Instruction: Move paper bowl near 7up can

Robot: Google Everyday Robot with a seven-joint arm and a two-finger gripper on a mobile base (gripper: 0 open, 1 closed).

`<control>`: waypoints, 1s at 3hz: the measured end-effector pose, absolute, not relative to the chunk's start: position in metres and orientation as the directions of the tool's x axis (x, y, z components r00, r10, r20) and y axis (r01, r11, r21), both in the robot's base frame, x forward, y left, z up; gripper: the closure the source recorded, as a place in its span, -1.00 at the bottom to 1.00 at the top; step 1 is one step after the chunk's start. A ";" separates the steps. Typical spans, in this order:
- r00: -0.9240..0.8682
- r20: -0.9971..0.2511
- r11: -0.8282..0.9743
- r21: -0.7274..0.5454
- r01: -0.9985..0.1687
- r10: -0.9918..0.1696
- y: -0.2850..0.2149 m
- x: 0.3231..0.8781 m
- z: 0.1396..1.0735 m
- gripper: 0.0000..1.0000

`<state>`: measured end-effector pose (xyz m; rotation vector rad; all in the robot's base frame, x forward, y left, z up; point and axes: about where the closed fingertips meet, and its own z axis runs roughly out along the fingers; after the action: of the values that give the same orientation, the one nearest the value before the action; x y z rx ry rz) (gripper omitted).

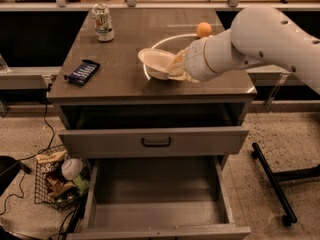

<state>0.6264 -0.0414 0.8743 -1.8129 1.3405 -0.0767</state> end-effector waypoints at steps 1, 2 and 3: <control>0.434 -0.360 -0.093 -0.672 -0.734 -0.826 -0.047 0.634 0.889 1.00; 0.450 -0.278 -0.149 -0.690 -0.708 -0.849 -0.061 0.646 0.911 1.00; 0.468 -0.180 -0.226 -0.695 -0.683 -0.865 -0.066 0.671 0.924 1.00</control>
Offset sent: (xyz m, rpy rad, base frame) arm 0.0356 -0.0399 0.0617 -0.2212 -0.1076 0.0081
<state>0.6715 -0.0656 0.9245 -1.9839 1.2847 -0.3157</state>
